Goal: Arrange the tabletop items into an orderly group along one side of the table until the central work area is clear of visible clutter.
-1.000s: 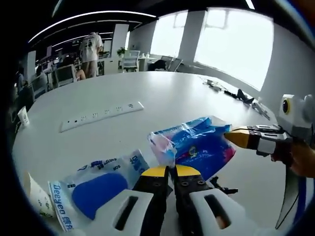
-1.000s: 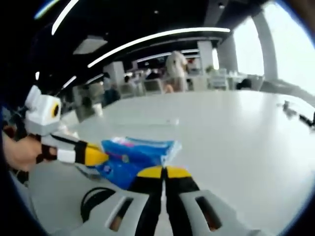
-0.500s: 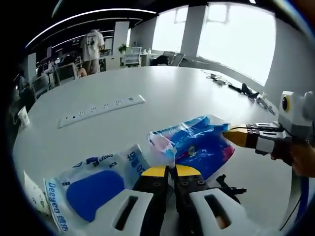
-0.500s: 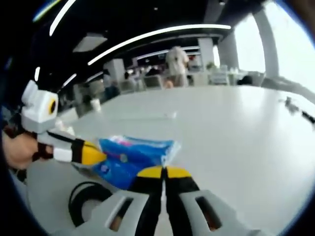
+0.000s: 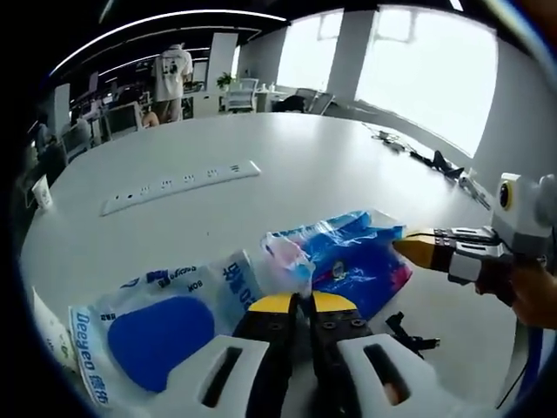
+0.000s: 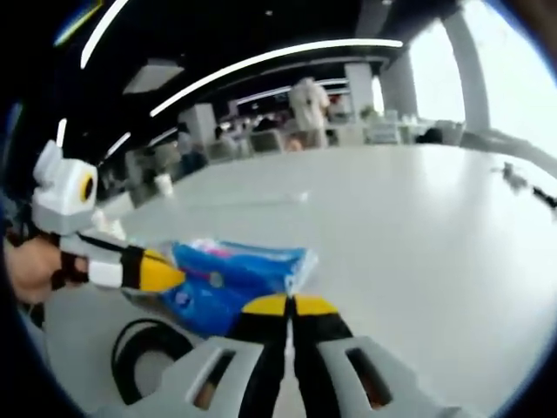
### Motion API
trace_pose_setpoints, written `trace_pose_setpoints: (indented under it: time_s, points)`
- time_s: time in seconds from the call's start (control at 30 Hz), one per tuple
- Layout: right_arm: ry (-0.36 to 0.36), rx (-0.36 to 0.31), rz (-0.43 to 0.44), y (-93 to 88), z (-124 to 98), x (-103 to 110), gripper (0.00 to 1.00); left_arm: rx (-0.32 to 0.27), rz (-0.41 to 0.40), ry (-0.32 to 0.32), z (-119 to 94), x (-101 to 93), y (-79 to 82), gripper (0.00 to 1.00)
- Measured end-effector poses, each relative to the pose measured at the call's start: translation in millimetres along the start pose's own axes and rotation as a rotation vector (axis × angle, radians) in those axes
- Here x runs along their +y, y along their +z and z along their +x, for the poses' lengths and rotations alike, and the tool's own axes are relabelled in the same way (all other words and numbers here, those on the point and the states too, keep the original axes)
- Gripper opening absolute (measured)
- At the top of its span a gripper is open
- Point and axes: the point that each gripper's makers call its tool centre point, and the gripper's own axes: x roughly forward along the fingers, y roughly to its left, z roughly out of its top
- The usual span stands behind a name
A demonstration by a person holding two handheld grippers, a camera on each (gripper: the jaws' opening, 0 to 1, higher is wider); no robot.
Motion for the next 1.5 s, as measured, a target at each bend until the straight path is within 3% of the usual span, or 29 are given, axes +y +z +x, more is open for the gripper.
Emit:
trace_pose_setpoints:
  time_s: [0.13, 0.23, 0.33, 0.43, 0.63, 1.17, 1.33, 1.5]
  points:
    - [0.001, 0.011, -0.004, -4.1, 0.2, -0.1, 0.00, -0.013, -0.008, 0.000, -3.2, -2.4, 1.1, 0.10]
    - [0.003, 0.008, 0.005, -4.9, 1.7, -0.1, 0.00, -0.042, -0.040, -0.027, -7.2, -8.4, 4.6, 0.22]
    - [0.007, 0.003, 0.001, -4.0, 3.5, 2.1, 0.00, -0.076, -0.021, -0.009, -14.3, -6.2, 9.9, 0.30]
    - [0.014, 0.000, -0.008, -3.4, 5.0, 5.2, 0.00, -0.090, -0.034, -0.037, -19.6, -10.3, 12.4, 0.28]
    - [0.021, 0.002, -0.023, -3.6, 4.6, 4.6, 0.00, -0.109, -0.023, -0.035, -32.3, -8.2, 10.4, 0.26]
    - [0.054, -0.010, -0.091, -1.6, 1.8, 1.9, 0.00, -0.108, -0.028, -0.035, -41.2, 1.4, 4.5, 0.25]
    - [0.016, 0.000, -0.117, -1.9, 2.4, -1.0, 0.26, -0.100, -0.025, -0.041, -45.2, 3.8, -0.4, 0.25]
    - [-0.006, -0.031, -0.113, 2.6, -1.2, 0.9, 0.37, -0.098, -0.027, -0.046, -54.3, 4.6, -5.3, 0.29]
